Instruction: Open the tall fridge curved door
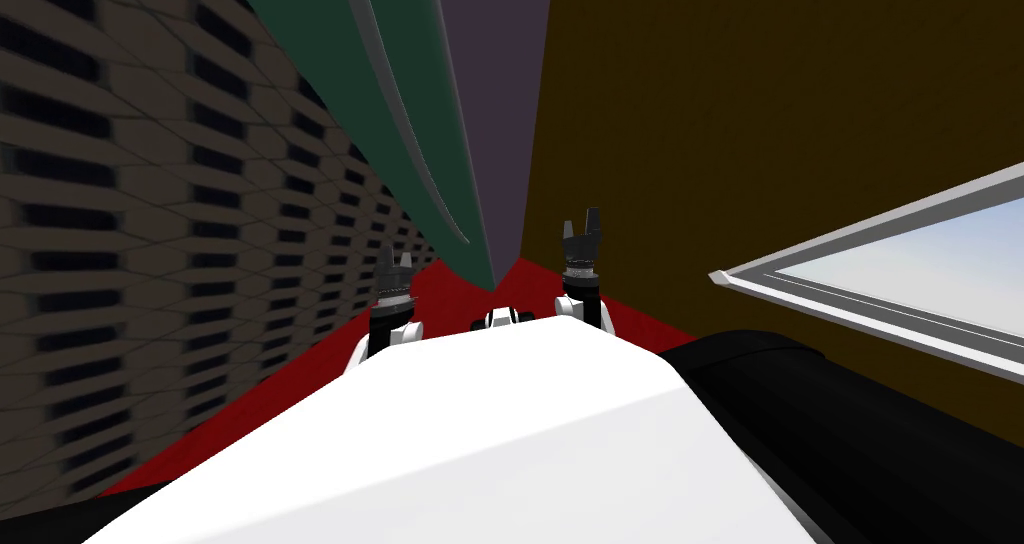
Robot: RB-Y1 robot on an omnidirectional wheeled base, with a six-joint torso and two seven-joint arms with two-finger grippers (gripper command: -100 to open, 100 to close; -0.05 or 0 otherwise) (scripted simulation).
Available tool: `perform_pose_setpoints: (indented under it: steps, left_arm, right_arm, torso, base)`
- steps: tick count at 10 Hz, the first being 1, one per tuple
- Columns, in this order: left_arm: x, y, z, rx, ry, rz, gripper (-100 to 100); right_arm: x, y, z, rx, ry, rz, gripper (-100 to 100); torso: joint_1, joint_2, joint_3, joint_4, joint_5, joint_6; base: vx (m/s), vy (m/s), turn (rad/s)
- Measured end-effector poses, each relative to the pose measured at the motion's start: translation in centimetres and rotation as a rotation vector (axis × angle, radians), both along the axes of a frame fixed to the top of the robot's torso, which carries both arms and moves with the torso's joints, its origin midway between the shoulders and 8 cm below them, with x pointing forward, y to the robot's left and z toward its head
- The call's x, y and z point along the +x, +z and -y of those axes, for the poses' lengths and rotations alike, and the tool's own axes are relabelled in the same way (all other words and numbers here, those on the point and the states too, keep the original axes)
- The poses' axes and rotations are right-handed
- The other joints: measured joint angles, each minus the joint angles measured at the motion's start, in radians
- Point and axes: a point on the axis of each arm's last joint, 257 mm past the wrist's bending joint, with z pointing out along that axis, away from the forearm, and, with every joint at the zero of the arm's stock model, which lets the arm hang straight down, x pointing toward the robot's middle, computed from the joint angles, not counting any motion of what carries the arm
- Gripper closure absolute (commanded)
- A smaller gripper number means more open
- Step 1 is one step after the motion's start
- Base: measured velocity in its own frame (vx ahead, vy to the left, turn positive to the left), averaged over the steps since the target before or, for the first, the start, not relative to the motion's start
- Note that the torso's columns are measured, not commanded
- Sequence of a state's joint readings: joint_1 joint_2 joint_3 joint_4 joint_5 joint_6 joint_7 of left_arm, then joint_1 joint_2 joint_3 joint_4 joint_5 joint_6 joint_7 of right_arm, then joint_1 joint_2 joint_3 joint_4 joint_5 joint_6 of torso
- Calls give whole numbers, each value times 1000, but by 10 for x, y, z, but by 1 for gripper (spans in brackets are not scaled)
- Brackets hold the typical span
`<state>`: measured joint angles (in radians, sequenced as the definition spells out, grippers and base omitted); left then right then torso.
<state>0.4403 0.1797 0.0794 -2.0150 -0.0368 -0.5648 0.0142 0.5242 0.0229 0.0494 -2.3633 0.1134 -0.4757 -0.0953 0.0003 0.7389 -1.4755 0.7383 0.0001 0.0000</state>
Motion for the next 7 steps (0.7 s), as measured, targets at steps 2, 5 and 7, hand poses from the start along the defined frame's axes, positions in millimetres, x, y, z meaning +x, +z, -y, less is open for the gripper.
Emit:
perform_pose_setpoints:
  steps: [2,5,7]
  left_arm:
    - [3,-12,-5,20,14,-11,-100]
    - [7,-34,-12,48,37,-30,-100]
    - [11,-48,-20,66,56,-46,-100]
  right_arm:
    - [0,0,0,0,0,0,0]
    - [0,0,0,0,0,0,0]
    - [0,0,0,0,0,0,0]
  torso:
    - [0,-1,0,0,0,0]
    - [0,-1,-1,0,0,0]
    - [-1,-1,-1,0,0,0]
  base:
    - [58,-28,-19]
    - [73,-31,-23]
    - [69,-40,-28]
